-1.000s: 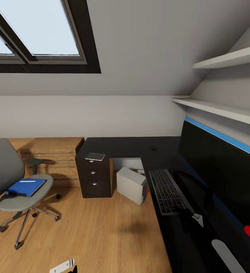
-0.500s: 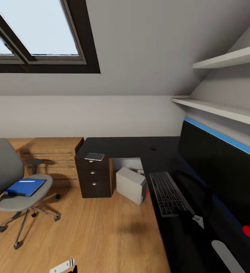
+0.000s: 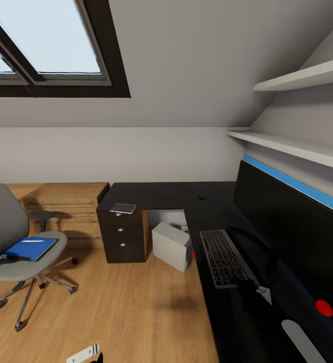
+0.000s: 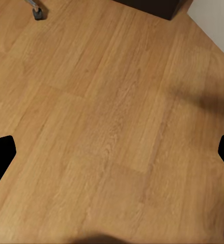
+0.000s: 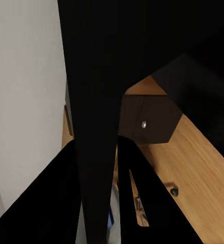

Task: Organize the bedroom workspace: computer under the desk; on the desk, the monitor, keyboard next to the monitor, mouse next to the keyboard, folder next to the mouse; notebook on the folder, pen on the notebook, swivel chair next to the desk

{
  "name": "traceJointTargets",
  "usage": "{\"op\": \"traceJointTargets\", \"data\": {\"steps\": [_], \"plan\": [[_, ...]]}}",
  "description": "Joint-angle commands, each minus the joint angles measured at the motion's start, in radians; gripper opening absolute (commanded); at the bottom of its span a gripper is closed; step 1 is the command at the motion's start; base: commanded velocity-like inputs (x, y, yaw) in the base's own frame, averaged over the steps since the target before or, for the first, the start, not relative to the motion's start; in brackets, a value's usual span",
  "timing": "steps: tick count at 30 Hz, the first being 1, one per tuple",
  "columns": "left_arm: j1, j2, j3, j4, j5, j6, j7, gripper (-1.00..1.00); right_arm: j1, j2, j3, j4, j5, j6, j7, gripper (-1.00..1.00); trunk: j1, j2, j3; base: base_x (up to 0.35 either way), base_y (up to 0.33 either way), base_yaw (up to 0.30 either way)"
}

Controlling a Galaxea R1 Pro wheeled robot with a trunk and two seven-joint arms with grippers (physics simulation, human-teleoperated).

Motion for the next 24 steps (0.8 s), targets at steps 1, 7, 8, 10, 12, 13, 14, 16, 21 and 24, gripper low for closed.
{"op": "traceJointTargets", "data": {"steps": [1, 7, 8, 10, 12, 13, 14, 16, 21, 24], "plan": [[0.000, 0.001, -0.004, -0.003, 0.006, 0.004, 0.008, 1.00, -0.001, -0.001, 0.001, 0.000, -0.007, 0.001, 0.004, -1.00, 0.000, -0.001, -0.001, 0.000, -0.020, 0.000], [0.000, 0.001, -0.003, -0.002, 0.006, 0.005, 0.008, 1.00, -0.001, -0.001, 0.000, 0.001, -0.007, 0.000, 0.002, -1.00, 0.000, -0.001, -0.001, 0.000, -0.004, 0.000], [0.000, 0.001, -0.003, -0.002, 0.006, 0.005, 0.008, 1.00, -0.001, -0.001, 0.000, 0.001, -0.007, -0.001, 0.003, -1.00, 0.000, -0.001, -0.001, 0.000, 0.000, 0.000], [0.000, 0.001, -0.003, -0.003, 0.006, 0.003, 0.008, 1.00, -0.001, -0.001, 0.000, 0.001, -0.007, -0.001, 0.004, -1.00, 0.000, -0.001, -0.001, 0.000, -0.009, 0.000], [0.000, 0.001, -0.003, -0.002, 0.006, 0.002, 0.008, 1.00, -0.001, -0.001, 0.000, 0.001, -0.007, -0.001, 0.004, -1.00, 0.000, -0.001, -0.001, 0.000, -0.115, 0.000], [0.000, 0.001, -0.003, -0.002, 0.006, 0.002, 0.008, 1.00, -0.001, -0.001, 0.000, 0.001, -0.007, -0.001, 0.004, -1.00, 0.000, -0.001, -0.001, 0.000, -0.215, 0.000], [0.000, 0.001, -0.003, -0.002, 0.006, 0.002, 0.008, 1.00, -0.001, -0.001, 0.000, 0.001, -0.007, -0.001, 0.004, -1.00, 0.000, -0.001, -0.001, 0.000, -0.249, 0.000], [0.000, 0.001, -0.003, -0.002, 0.006, 0.002, 0.008, 1.00, -0.001, -0.001, 0.000, 0.001, -0.007, -0.001, 0.004, -1.00, 0.000, -0.001, -0.001, 0.000, -0.169, 0.000], [0.000, 0.001, -0.002, -0.002, 0.006, 0.004, 0.009, 1.00, -0.001, -0.001, 0.003, 0.001, -0.007, -0.001, 0.004, -1.00, 0.000, -0.001, -0.001, 0.000, -0.049, 0.000], [0.000, 0.001, -0.002, -0.002, 0.006, 0.005, 0.009, 1.00, -0.001, -0.001, 0.004, 0.001, -0.007, -0.001, 0.004, -1.00, 0.000, -0.001, -0.001, 0.000, -0.007, 0.000]]}}
